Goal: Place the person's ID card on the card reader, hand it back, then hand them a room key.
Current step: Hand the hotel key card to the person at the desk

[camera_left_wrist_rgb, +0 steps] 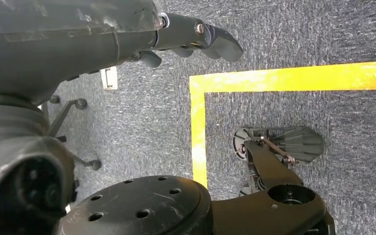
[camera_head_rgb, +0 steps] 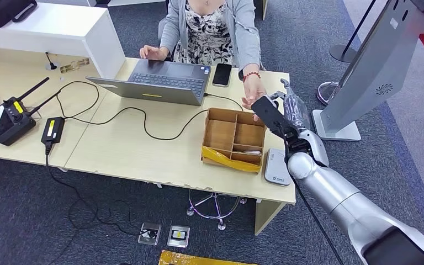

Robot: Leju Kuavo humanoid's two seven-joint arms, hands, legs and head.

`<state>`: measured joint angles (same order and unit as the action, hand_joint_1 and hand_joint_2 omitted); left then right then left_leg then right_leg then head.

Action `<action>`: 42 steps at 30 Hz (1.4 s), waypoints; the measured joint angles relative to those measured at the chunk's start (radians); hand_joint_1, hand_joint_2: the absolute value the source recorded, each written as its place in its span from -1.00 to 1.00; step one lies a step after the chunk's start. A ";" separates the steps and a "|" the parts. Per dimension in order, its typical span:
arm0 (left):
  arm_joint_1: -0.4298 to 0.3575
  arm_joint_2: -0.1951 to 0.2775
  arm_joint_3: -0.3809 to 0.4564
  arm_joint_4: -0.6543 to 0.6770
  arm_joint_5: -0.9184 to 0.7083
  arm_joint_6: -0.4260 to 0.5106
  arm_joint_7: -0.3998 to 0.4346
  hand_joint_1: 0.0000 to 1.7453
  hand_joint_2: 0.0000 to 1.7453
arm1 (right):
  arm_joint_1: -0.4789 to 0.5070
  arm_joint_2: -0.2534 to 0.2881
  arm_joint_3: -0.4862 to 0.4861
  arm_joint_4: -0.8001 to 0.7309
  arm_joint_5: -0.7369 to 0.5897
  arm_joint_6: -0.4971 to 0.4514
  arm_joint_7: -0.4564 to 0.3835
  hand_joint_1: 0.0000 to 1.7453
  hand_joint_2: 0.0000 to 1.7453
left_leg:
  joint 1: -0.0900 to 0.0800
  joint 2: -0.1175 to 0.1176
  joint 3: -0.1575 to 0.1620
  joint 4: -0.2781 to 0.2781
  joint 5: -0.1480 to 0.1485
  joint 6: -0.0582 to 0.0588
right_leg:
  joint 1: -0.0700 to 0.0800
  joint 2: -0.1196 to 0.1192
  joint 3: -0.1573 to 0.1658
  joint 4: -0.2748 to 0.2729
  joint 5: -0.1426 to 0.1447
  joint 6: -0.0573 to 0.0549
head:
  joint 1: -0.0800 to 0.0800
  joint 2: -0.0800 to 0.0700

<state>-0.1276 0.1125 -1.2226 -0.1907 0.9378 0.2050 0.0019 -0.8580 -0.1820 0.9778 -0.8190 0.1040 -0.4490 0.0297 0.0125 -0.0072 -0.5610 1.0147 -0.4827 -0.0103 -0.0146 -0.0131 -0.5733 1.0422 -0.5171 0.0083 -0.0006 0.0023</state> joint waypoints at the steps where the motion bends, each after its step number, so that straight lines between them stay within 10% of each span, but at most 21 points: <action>1: 0.000 0.000 0.000 0.000 -0.001 -0.001 0.000 -1.00 -1.00 | 0.000 0.004 0.001 0.000 0.001 0.000 0.000 1.00 1.00 | 0.000 0.000 0.000 0.000 0.000 0.000 | 0.000 0.000 0.000 0.000 0.000 0.000 | 0.000 0.000; 13: 0.000 0.000 -0.008 0.000 -0.020 -0.013 -0.015 -1.00 -1.00 | 0.005 0.031 0.004 0.014 0.031 -0.011 -0.015 1.00 1.00 | 0.000 0.000 0.000 0.000 0.000 0.000 | 0.000 0.000 0.000 0.000 0.000 0.000 | 0.000 0.000; 15: 0.000 0.000 -0.011 0.000 -0.023 -0.014 -0.016 -1.00 -1.00 | 0.007 0.031 0.000 0.017 0.037 -0.012 -0.013 0.50 1.00 | 0.000 0.000 0.000 0.000 0.000 0.000 | 0.000 0.000 0.000 0.000 0.000 0.000 | 0.000 0.000; 18: 0.000 0.000 -0.016 0.000 -0.026 -0.015 -0.017 -1.00 -1.00 | 0.009 0.031 -0.004 0.019 0.049 -0.013 -0.009 -0.94 -0.50 | 0.000 0.000 0.000 0.000 0.000 0.000 | 0.000 0.000 -0.001 0.000 0.000 0.000 | 0.000 0.000; 19: 0.000 0.000 -0.017 0.000 -0.027 -0.016 -0.018 -1.00 -1.00 | 0.011 0.031 -0.004 0.019 0.056 -0.014 -0.006 -1.00 -1.00 | 0.000 0.000 0.000 0.000 0.000 0.000 | 0.000 0.000 -0.001 0.000 0.000 0.000 | 0.000 0.000; 33: 0.000 0.000 -0.017 0.000 -0.017 -0.019 -0.023 -1.00 -1.00 | 0.066 0.016 -0.035 -0.014 0.156 0.002 0.042 -1.00 -1.00 | 0.000 0.002 0.001 0.000 0.000 0.000 | 0.000 0.003 -0.001 0.000 0.000 0.000 | 0.000 0.000; 42: 0.006 0.000 -0.017 0.001 0.003 -0.019 -0.022 -1.00 -1.00 | 0.206 -0.117 -0.082 -0.321 0.275 0.068 0.220 -1.00 -1.00 | 0.000 0.002 0.001 0.000 0.000 0.000 | 0.000 0.003 -0.001 -0.001 0.000 0.000 | 0.000 0.000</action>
<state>-0.1216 0.1129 -1.2394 -0.1896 0.9412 0.1859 -0.0198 -0.6524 -0.2992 0.8961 -1.1404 0.3787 -0.3810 0.2500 0.0122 -0.0052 -0.5602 1.0150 -0.4831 -0.0100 -0.0150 -0.0105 -0.5740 1.0416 -0.5168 0.0080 -0.0006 0.0023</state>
